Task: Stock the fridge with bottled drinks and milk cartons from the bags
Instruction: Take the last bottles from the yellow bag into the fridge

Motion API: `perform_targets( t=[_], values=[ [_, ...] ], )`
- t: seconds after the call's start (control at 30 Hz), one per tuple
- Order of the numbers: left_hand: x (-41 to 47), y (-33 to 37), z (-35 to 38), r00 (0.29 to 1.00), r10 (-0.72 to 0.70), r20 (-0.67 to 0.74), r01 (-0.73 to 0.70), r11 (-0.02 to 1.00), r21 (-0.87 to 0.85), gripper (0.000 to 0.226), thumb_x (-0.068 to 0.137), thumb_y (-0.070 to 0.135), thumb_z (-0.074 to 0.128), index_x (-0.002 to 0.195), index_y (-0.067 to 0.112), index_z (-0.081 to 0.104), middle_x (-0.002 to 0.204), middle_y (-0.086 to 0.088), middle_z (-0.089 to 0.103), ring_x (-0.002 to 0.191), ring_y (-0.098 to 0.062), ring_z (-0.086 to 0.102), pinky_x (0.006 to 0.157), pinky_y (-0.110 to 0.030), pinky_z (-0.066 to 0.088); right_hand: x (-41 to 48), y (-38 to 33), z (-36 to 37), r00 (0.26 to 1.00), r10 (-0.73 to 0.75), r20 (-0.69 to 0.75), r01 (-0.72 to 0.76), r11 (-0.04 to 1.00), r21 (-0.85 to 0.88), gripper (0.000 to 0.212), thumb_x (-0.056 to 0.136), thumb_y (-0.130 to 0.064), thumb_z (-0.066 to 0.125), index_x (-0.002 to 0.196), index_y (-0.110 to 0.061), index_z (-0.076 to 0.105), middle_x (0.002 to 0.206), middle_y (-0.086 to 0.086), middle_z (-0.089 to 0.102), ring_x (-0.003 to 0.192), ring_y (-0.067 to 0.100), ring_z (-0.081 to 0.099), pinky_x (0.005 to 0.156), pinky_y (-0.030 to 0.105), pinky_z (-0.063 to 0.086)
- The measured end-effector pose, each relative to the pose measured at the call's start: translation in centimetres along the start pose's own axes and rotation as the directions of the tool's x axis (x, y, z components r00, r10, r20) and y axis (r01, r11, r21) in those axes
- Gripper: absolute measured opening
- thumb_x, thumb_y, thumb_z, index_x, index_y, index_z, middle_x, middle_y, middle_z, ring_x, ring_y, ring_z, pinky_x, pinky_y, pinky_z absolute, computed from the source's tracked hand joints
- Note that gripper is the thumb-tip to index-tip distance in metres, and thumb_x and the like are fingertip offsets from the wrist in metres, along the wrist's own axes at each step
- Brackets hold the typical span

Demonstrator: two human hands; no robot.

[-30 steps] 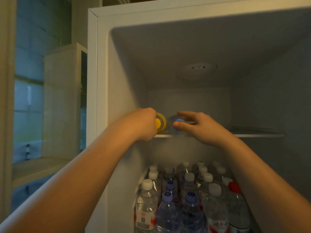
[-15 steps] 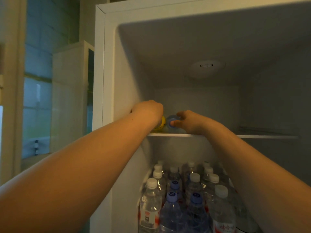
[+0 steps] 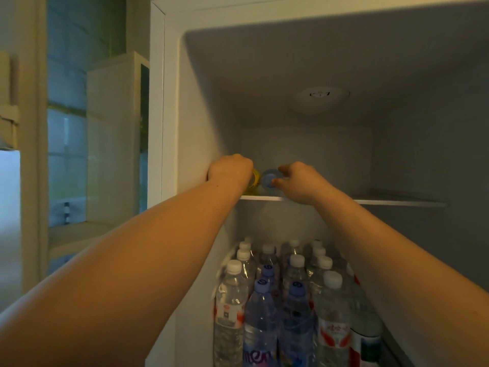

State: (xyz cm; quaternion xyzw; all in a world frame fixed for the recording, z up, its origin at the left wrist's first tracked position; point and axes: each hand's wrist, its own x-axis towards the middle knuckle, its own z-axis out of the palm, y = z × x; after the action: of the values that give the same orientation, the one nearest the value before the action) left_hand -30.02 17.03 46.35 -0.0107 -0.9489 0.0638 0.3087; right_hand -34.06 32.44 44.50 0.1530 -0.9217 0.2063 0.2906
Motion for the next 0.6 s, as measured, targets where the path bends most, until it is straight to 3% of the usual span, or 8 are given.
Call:
perform_targets(
  t=[0.13,0.33,0.4,0.47,0.53,0.6],
  values=[
    [-1.9,0.0,-0.6,1.0,0.014,0.015,-0.014,0.999,-0.053,0.036,0.094,0.009,0.05,0.128,0.002,0.059,0.132,-0.022,0.054,0.119,-0.041,0.056,0.095,-0.045,0.048,-3.4,-0.4,-0.6,0.999,0.01,-0.032,-0.011,0.999,-0.035,0.045,0.095,-0.041,0.053,0.135,-0.02,0.053,0.131,0.015,0.059,0.119,0.037,0.055,0.096,0.043,0.047],
    [-5.9,-1.3,0.0,0.992,0.13,-0.006,-0.13,0.986,-0.108,0.025,0.095,0.017,0.053,0.119,0.013,0.058,0.126,-0.018,0.058,0.11,-0.038,0.06,0.082,-0.039,0.048,-8.5,-2.1,-0.9,0.997,0.053,-0.054,-0.06,0.989,-0.133,0.056,0.097,-0.046,0.045,0.149,-0.031,0.03,0.15,0.004,0.041,0.138,0.029,0.034,0.11,0.05,0.023],
    [-7.5,-1.7,0.9,0.986,0.168,0.014,-0.163,0.972,-0.168,0.038,0.097,0.03,0.052,0.132,0.013,0.052,0.138,-0.016,0.051,0.12,-0.037,0.054,0.094,-0.041,0.048,-10.4,-2.3,-0.5,0.997,0.07,-0.021,-0.073,0.978,-0.194,0.064,0.096,-0.053,0.042,0.152,-0.034,0.018,0.159,0.0,0.024,0.147,0.027,0.017,0.115,0.055,0.012],
    [-10.0,-1.9,1.7,0.974,0.22,0.051,-0.206,0.958,-0.2,0.056,0.099,0.041,0.048,0.148,0.018,0.035,0.156,-0.014,0.031,0.139,-0.036,0.035,0.11,-0.048,0.037,-12.6,-2.7,0.3,0.994,0.109,0.013,-0.104,0.972,-0.209,0.071,0.095,-0.059,0.039,0.154,-0.039,0.004,0.164,-0.004,0.005,0.15,0.028,-0.001,0.116,0.059,0.003],
    [-13.4,-2.0,2.2,0.963,0.263,0.055,-0.243,0.94,-0.24,0.067,0.1,0.045,0.044,0.156,0.022,0.016,0.164,-0.009,0.011,0.15,-0.032,0.013,0.118,-0.049,0.026,-15.3,-3.3,1.0,0.989,0.143,0.048,-0.129,0.966,-0.224,0.076,0.094,-0.063,0.037,0.152,-0.043,-0.007,0.164,-0.005,-0.008,0.149,0.028,-0.012,0.117,0.06,-0.002],
    [-17.3,-2.1,2.8,0.953,0.303,0.019,-0.291,0.927,-0.236,0.069,0.101,0.048,0.04,0.158,0.025,0.009,0.166,-0.004,0.002,0.152,-0.029,0.001,0.121,-0.048,0.017,-18.5,-3.9,1.9,0.985,0.158,0.074,-0.136,0.959,-0.25,0.077,0.093,-0.067,0.035,0.151,-0.044,-0.012,0.163,-0.004,-0.014,0.148,0.028,-0.017,0.116,0.059,-0.006]
  ],
)
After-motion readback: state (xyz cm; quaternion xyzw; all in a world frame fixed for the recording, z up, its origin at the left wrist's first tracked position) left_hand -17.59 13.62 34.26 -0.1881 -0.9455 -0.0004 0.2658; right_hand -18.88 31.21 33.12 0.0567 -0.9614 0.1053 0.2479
